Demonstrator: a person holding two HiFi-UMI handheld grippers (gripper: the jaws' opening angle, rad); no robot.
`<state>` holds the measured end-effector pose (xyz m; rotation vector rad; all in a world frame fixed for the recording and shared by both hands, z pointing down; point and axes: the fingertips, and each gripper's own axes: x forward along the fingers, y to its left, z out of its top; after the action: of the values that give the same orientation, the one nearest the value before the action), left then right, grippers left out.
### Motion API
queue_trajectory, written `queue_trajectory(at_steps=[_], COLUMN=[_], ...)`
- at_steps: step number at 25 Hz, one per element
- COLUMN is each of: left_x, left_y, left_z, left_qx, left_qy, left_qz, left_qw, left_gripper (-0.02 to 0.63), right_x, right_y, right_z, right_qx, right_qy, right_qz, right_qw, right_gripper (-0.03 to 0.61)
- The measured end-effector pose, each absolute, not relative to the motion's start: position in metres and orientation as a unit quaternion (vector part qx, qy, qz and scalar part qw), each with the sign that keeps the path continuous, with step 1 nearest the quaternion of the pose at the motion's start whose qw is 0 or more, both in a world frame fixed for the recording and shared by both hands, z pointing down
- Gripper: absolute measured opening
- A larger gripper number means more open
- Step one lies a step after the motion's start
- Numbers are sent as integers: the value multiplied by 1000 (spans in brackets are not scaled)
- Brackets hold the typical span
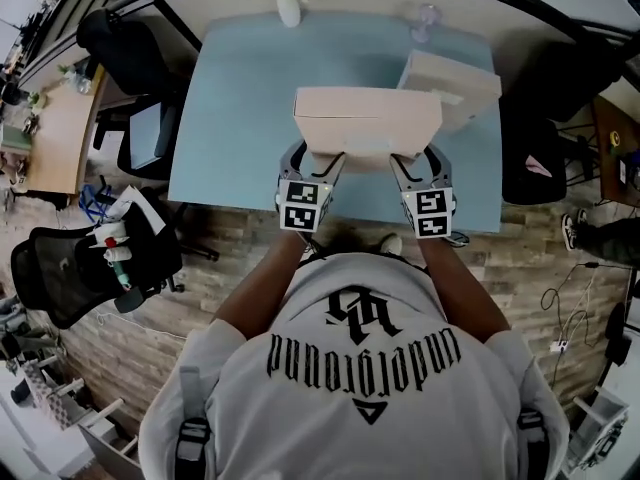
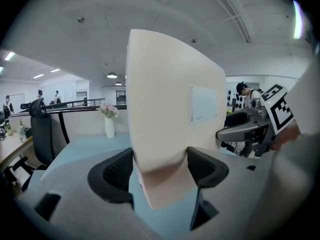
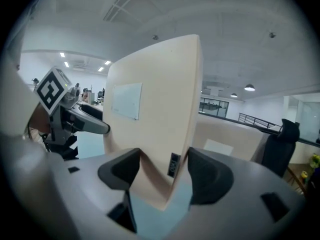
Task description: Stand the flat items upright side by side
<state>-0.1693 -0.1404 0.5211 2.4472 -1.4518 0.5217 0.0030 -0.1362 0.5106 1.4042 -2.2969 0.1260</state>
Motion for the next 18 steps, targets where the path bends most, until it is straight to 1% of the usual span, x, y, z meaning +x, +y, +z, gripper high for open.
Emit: queue_trajectory(at_steps=[5,10,14,18], left_x=[-68,1,30,39], left_y=[-143,-141,-142,-152], left_z=[521,522,533,541], left_qx=[851,858,858,855], left_qy=[-480,-465,-459,-461], left_qz=[183,197,215,224], left_qw=[107,88,85,80], left_gripper=[351,351,351,351], right_x=[101,170,199,208], right_y=[-129,-122,-121,-131], right_z=[508,509,523,532], right_qx=[532,546,549,555], right_qy=[-819,-812,-809,-806], right_qz=[45,35,40,37], right_qw=[212,205,206,204], right_gripper=[301,299,299,299])
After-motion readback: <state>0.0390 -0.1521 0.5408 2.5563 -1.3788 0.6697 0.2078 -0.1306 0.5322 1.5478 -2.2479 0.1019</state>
